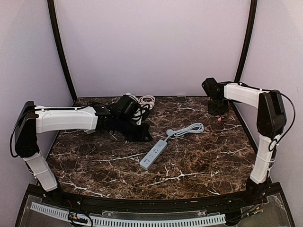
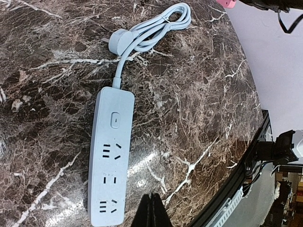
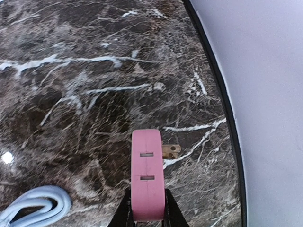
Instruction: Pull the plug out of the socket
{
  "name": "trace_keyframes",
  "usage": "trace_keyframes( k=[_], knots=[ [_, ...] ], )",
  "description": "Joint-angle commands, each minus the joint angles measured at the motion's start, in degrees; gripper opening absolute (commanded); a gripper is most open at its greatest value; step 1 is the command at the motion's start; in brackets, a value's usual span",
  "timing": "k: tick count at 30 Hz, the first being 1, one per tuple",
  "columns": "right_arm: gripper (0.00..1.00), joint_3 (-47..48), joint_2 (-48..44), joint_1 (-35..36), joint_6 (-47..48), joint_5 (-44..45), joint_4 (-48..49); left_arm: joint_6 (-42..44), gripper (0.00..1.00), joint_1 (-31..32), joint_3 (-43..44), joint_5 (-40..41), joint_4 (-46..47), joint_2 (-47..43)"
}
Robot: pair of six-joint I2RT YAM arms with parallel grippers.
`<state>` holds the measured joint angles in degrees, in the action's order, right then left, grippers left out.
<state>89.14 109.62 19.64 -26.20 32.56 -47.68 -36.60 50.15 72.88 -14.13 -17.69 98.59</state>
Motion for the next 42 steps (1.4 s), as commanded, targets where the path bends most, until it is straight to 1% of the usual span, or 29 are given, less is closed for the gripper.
trace_keyframes(
  k=[1,8,14,16,20,24,27,32,36,38,40,42],
  knots=[
    [0.00,6.46,5.38,-3.87,2.84,5.30,-5.65,0.74,0.00,0.16,-1.67,1.00,-2.17,-3.92],
    [0.00,12.47,13.41,-7.43,6.01,6.64,-7.96,0.39,0.00,0.11,-3.51,2.53,-1.93,-6.01],
    [0.00,14.78,16.98,-8.04,8.34,4.52,-7.18,-0.03,0.00,0.16,-4.60,2.94,-1.41,-6.75],
    [0.05,15.23,17.87,-8.04,8.62,3.35,-6.99,-0.11,0.00,0.11,-4.79,2.93,-1.25,-6.69],
    [0.19,15.00,19.10,-8.04,9.24,0.97,-6.14,-0.30,0.00,0.11,-5.00,2.80,-0.90,-6.66],
    [0.30,13.79,19.31,-7.96,9.50,-1.19,-4.73,-0.33,0.00,0.17,-4.90,2.84,-0.82,-6.73],
    [0.38,13.05,19.22,-7.91,9.54,-2.81,-3.87,-0.23,0.01,0.07,-4.69,2.77,-0.94,-6.58],
    [0.47,12.27,18.45,-7.80,9.76,-5.93,-2.35,-0.31,0.01,0.13,-4.53,2.86,-0.94,-6.32],
    [0.53,11.84,16.68,-7.45,9.85,-8.68,-1.59,-0.25,0.01,0.07,-4.37,3.48,-1.11,-6.33],
    [0.57,11.36,15.19,-7.06,9.68,-10.31,-1.04,-0.20,0.03,0.00,-4.21,4.40,-1.50,-6.59],
    [0.64,10.37,13.03,-6.59,9.40,-12.08,-0.18,0.00,0.06,-0.26,-3.88,5.72,-2.35,-7.02],
    [0.73,8.57,9.84,-5.90,9.12,-14.13,1.35,0.17,0.08,-0.94,-3.55,7.40,-3.37,-7.61]
  ],
)
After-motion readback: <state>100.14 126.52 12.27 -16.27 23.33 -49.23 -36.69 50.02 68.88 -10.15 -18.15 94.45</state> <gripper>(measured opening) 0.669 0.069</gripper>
